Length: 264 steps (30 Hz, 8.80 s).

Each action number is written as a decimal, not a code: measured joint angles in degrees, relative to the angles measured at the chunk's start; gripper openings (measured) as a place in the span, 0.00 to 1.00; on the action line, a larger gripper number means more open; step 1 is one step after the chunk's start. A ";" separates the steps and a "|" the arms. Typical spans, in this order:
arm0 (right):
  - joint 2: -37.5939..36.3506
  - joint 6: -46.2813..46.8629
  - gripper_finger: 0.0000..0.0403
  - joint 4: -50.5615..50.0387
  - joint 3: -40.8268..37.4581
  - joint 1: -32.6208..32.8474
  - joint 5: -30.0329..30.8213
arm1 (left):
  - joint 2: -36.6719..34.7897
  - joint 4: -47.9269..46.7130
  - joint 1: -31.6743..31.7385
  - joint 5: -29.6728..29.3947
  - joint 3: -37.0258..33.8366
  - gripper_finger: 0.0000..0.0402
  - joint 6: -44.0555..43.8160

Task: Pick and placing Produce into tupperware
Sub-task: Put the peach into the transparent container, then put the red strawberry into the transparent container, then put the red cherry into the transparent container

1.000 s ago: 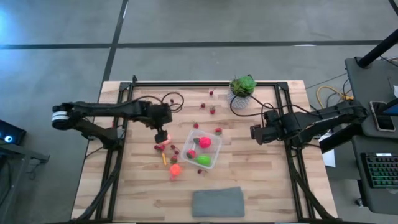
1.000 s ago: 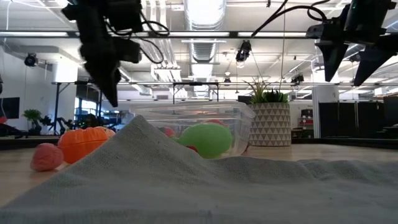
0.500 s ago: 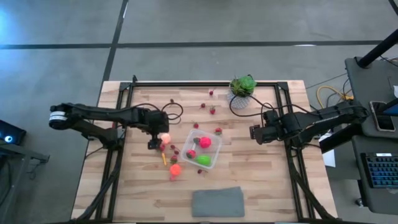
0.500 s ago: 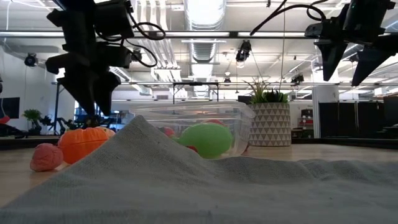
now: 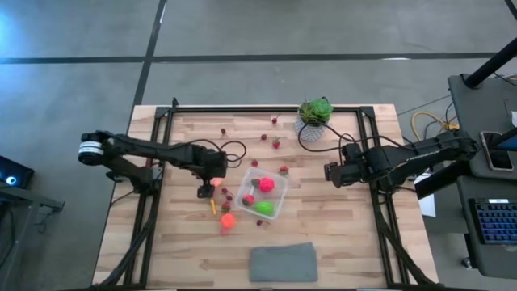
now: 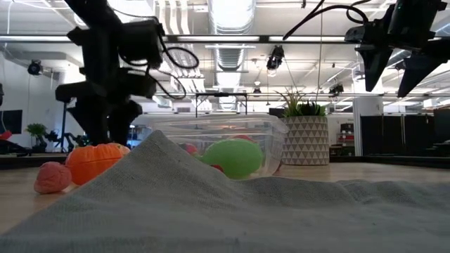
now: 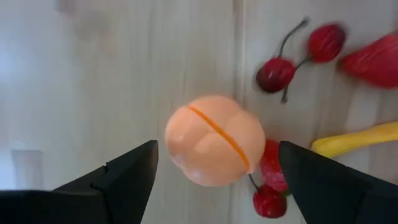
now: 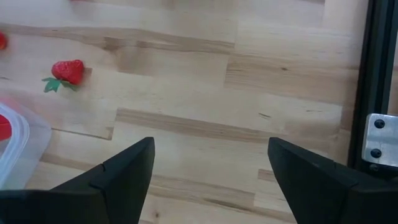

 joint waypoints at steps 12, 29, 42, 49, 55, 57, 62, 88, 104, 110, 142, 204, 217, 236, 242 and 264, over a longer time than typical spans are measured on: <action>0.00 -0.44 0.75 -0.05 0.00 0.00 -0.02 | 5.93 0.56 0.00 -0.17 0.13 0.78 -1.72; 0.00 -0.87 0.75 -0.11 0.00 0.00 -0.02 | 5.56 3.15 -0.02 -5.14 0.07 0.78 -3.00; 0.00 -0.87 0.74 -0.12 0.00 0.00 -0.02 | 5.56 3.59 0.00 -5.50 -0.02 0.62 -2.77; 0.00 -0.87 0.73 -0.10 0.00 0.00 -0.02 | 5.52 2.82 0.00 -5.46 0.72 0.60 -2.91; 0.00 -0.87 0.73 -0.03 0.00 0.00 -0.02 | 3.47 0.79 0.00 -5.44 5.31 0.60 -2.95; 0.00 -0.87 0.73 0.01 0.00 0.00 -0.04 | 1.79 0.91 0.00 -5.41 7.72 0.60 -2.95; 0.00 -0.87 0.73 0.22 0.00 0.00 -0.05 | -1.37 3.44 0.00 -1.89 14.23 0.59 -2.97; 0.02 1.87 0.77 5.89 0.02 0.00 -0.04 | 12.32 24.47 -2.04 20.54 16.13 0.65 -21.50; 5.02 -9.23 0.81 30.85 0.11 -3.31 -0.14 | 3.71 17.63 -2.60 17.86 16.06 0.85 -24.02; 14.22 -13.81 0.80 35.67 0.78 -10.64 -8.88 | -6.11 10.00 -3.28 7.47 15.83 0.85 -24.45; 44.31 -31.91 0.70 34.00 17.46 -22.91 -23.00 | -18.45 7.55 -4.55 -0.10 12.81 0.85 -31.55; 37.31 -36.56 0.37 28.80 21.00 -21.56 -21.90 | -17.35 8.84 -4.62 -0.01 9.94 0.85 -29.68; 34.97 -31.02 0.37 29.56 24.39 -10.44 -22.37 | -17.93 8.84 -4.92 0.01 9.92 0.85 -26.97; 37.66 -26.78 0.65 30.58 29.24 -7.34 -12.87 | -18.98 7.42 -8.18 0.51 9.31 0.85 -26.99; 36.32 -29.13 0.72 25.88 33.58 -7.34 -6.62 | -19.01 7.31 -8.76 1.22 9.29 0.85 -31.52; 34.49 -35.72 0.74 3.57 40.49 -8.11 1.69 | -17.24 -15.60 -15.32 -4.33 -2.16 0.85 -40.22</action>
